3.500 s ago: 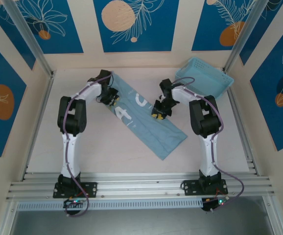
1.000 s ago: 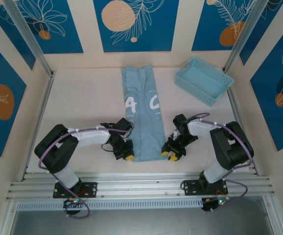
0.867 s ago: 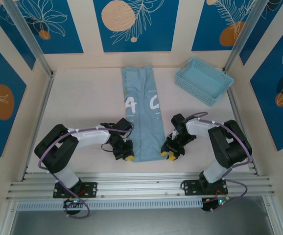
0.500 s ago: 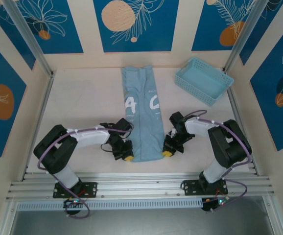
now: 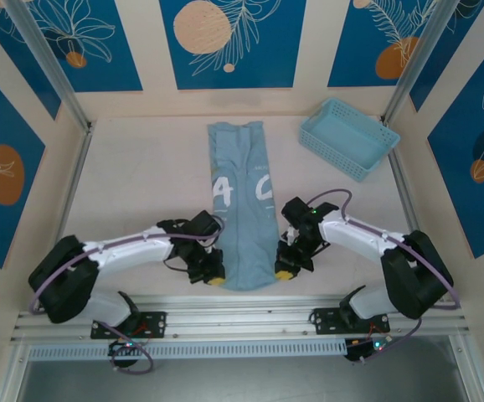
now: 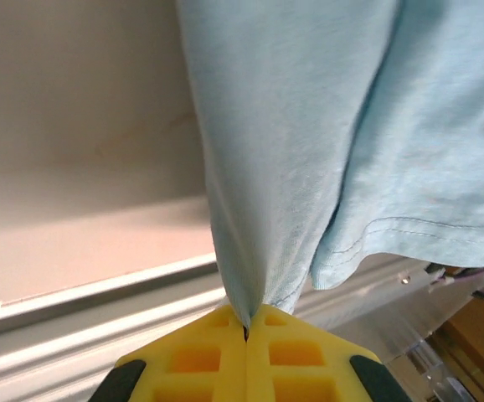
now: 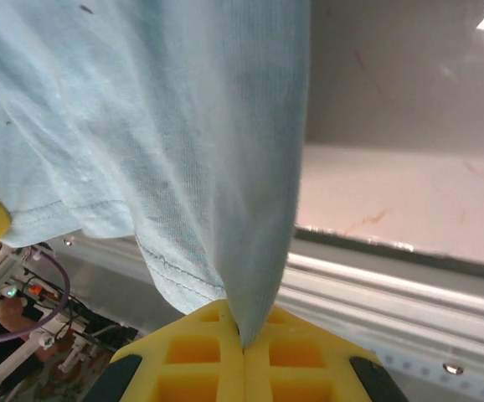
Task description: Fold and stack the t-shirts
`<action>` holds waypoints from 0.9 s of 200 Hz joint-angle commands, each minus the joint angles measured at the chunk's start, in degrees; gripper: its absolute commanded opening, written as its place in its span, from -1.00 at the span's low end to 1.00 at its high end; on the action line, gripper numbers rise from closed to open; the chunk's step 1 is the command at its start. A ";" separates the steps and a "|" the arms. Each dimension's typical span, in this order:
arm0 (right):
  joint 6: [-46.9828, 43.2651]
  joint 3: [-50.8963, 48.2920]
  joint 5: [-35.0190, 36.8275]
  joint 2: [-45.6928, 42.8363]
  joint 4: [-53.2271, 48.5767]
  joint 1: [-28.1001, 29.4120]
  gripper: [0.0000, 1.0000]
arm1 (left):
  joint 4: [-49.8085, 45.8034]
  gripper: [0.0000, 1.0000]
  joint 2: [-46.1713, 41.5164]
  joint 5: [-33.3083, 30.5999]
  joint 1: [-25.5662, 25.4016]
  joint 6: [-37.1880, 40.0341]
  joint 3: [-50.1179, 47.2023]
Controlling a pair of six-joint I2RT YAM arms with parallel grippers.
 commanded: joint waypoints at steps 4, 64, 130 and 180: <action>2.78 2.26 -0.28 -1.88 -4.96 -1.58 -1.00 | -2.12 -1.00 -4.84 -4.25 0.52 -1.50 -0.16; -1.54 19.29 2.56 7.24 -8.13 -8.69 -1.00 | 3.02 -1.00 -2.67 -11.22 9.40 -5.52 7.45; -4.77 45.63 3.13 27.11 -8.12 -16.17 -1.00 | 2.03 -1.00 15.16 -8.49 20.83 2.16 29.39; -5.84 70.62 3.74 48.50 -12.11 -19.43 -1.00 | 0.69 -1.00 34.52 -8.05 26.24 5.95 47.62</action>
